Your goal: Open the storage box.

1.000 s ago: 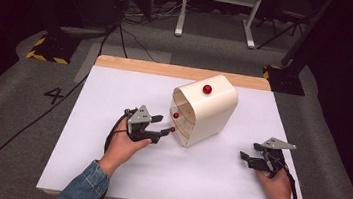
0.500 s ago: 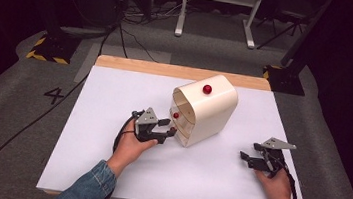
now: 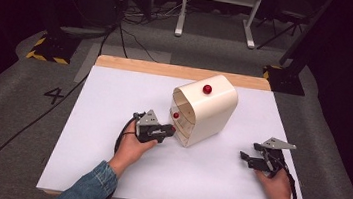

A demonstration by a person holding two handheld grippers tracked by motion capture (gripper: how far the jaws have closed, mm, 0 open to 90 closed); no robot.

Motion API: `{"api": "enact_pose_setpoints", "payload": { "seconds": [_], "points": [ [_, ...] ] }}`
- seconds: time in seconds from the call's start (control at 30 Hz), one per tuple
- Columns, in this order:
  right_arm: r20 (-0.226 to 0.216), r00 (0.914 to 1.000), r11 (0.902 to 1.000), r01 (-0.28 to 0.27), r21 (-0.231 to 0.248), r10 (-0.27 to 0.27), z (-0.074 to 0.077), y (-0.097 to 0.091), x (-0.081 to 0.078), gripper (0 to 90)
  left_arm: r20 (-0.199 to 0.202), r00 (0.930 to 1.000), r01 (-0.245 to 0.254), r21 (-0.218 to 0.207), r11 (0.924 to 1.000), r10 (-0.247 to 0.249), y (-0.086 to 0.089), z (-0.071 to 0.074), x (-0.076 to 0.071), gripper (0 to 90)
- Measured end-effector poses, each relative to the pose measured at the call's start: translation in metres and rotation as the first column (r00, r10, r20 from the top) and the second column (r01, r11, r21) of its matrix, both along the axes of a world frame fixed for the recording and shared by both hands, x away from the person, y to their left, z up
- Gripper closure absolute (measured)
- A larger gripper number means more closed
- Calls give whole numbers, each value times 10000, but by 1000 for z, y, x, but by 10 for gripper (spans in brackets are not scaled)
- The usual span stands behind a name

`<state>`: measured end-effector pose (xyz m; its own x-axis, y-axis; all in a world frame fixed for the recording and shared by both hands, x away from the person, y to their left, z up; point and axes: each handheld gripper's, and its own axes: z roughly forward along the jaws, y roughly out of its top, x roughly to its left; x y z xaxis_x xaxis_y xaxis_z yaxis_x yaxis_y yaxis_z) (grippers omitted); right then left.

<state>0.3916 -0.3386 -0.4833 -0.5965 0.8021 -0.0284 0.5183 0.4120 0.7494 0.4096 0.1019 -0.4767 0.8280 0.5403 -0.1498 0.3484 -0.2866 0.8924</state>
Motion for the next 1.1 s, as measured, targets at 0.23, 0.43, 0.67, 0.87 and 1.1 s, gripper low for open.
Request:
{"api": "enact_pose_setpoints", "payload": {
  "seconds": [0.23, 0.43, 0.67, 0.87, 1.1],
  "points": [
    [0, 10000, 10000, 5, 5, -5, 0, 0, 0, 284, 11, 10000, 25, 35, 10000, -25, 0, 0, 0, 736],
    [-1, 10000, 10000, 5, 7, -5, 0, 0, 0, 284, -19, 10000, 30, 112, 9999, -30, 0, 2, -1, 737],
    [-2, 10000, 10000, 6, 10, -6, 0, 0, 0, 283, 127, 9999, -62, 326, 9995, 57, 9, 5, -10, 737],
    [0, 10000, 10000, 3, 14, -3, 0, 0, 0, 283, 152, 9995, -269, 338, 9991, 264, 25, 7, -24, 737],
    [7, 10000, 10000, -4, 9, 4, 0, 0, 0, 284, 270, 9985, -497, 414, 9979, 486, 42, 8, -41, 736]
  ]
}}
